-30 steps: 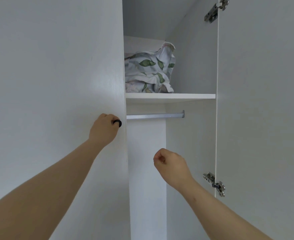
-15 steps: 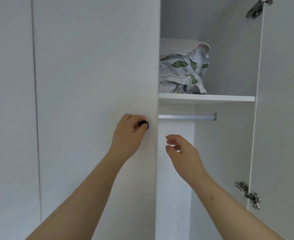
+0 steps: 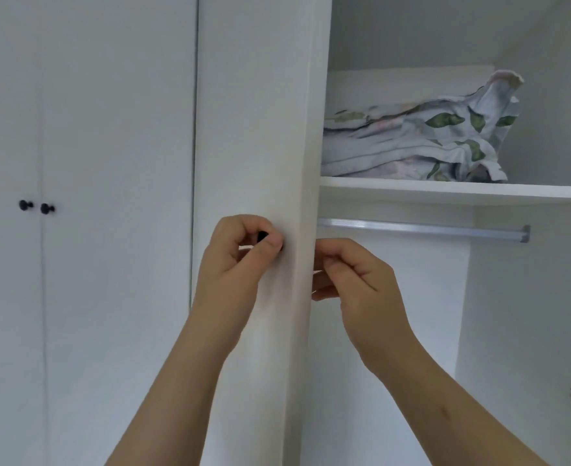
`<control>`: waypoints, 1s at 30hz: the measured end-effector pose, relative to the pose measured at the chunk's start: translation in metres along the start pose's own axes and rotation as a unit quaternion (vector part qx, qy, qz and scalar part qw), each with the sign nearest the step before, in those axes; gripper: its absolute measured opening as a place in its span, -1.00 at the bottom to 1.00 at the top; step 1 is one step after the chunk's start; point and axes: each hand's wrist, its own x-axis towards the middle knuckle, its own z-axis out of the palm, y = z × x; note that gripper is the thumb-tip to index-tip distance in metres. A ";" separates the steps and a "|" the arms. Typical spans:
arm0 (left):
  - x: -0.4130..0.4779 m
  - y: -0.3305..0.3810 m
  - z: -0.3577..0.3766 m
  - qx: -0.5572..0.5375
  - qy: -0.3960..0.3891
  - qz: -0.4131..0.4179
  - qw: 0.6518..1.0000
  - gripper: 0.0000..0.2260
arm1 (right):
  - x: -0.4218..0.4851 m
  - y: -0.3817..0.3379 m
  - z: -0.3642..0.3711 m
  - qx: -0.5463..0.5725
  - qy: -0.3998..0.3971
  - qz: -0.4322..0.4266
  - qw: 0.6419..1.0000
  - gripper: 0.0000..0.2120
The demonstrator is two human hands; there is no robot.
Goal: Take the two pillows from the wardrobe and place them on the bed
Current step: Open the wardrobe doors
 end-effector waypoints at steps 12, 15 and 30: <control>-0.030 0.045 -0.090 0.119 0.095 0.064 0.986 -0.65 | -0.003 -0.008 0.107 0.086 -0.095 -0.038 0.991 -0.65; -0.032 0.048 -0.112 0.159 0.184 0.055 0.968 -0.71 | -0.005 -0.010 0.135 0.055 -0.149 -0.045 0.986 -0.63; -0.033 0.029 -0.193 0.243 0.392 0.001 0.887 -0.71 | -0.001 0.003 0.198 0.053 -0.178 0.054 0.981 -0.62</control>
